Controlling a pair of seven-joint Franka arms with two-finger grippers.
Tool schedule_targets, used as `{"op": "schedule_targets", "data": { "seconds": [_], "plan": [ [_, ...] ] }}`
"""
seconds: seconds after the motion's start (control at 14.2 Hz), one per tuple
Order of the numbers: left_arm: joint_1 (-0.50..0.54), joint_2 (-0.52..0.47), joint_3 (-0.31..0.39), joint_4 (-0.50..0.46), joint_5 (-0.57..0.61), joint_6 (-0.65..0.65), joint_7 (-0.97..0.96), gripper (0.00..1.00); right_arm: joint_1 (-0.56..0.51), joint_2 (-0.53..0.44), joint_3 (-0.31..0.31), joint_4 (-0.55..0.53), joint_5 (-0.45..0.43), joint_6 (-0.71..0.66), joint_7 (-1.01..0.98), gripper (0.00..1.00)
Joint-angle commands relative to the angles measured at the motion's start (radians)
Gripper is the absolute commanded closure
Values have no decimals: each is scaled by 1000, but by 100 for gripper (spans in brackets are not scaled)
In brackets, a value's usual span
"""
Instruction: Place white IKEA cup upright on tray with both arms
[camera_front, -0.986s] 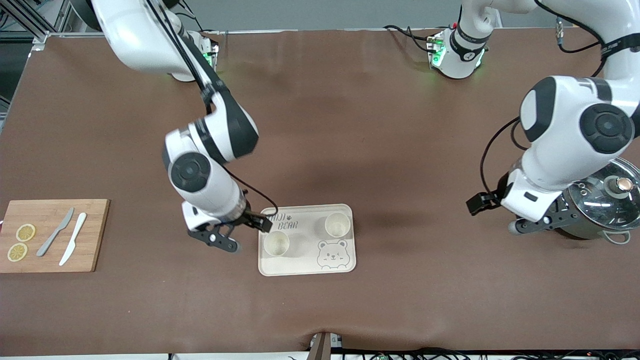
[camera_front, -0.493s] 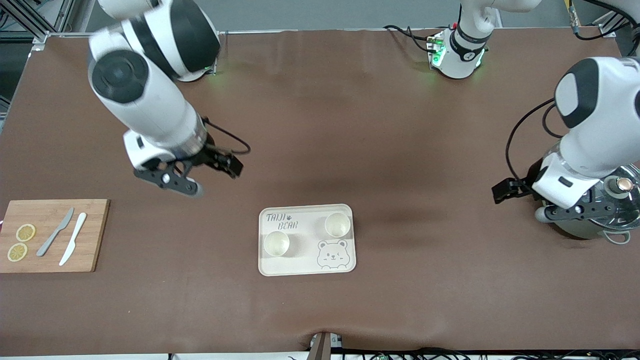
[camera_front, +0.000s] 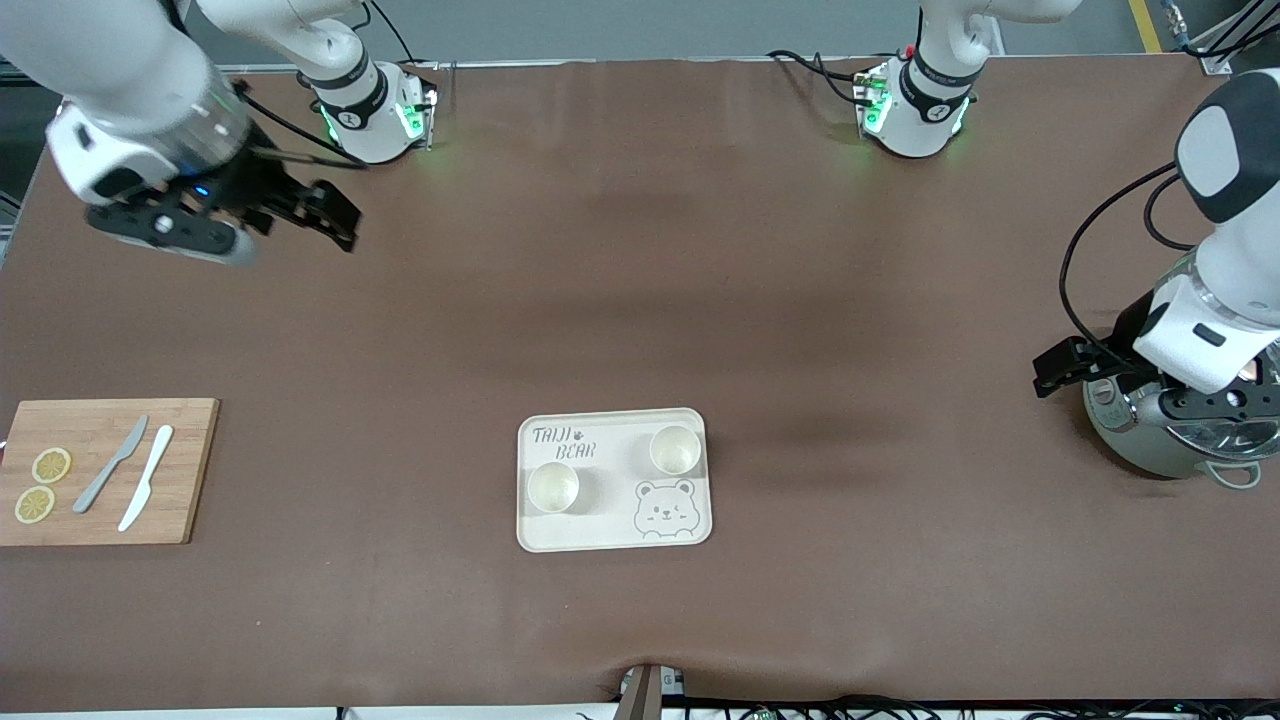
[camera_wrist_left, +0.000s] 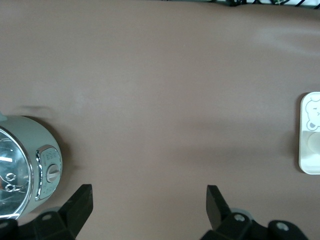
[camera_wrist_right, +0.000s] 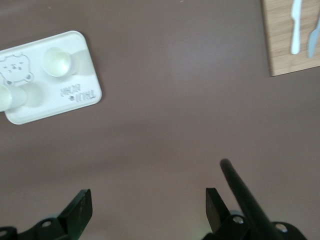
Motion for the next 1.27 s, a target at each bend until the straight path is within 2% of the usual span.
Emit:
{"op": "schedule_targets", "data": {
  "seconds": [0.0,0.14,0.42,1.2],
  "plan": [
    [10,4,0,91,13,-85,11,0,-138,-93,11,-114,5,30,-183,0],
    [12,1,0,102,12,-91,11,0,-225,-100,5,-113,6,25,-318,0],
    [18,3,16,194,9,-194,11,0,-319,-97,-15,-105,6,37,-439,0],
    [18,1,16,218,10,-222,11,0,-344,-92,-15,-81,-2,23,-441,0]
  ]
}}
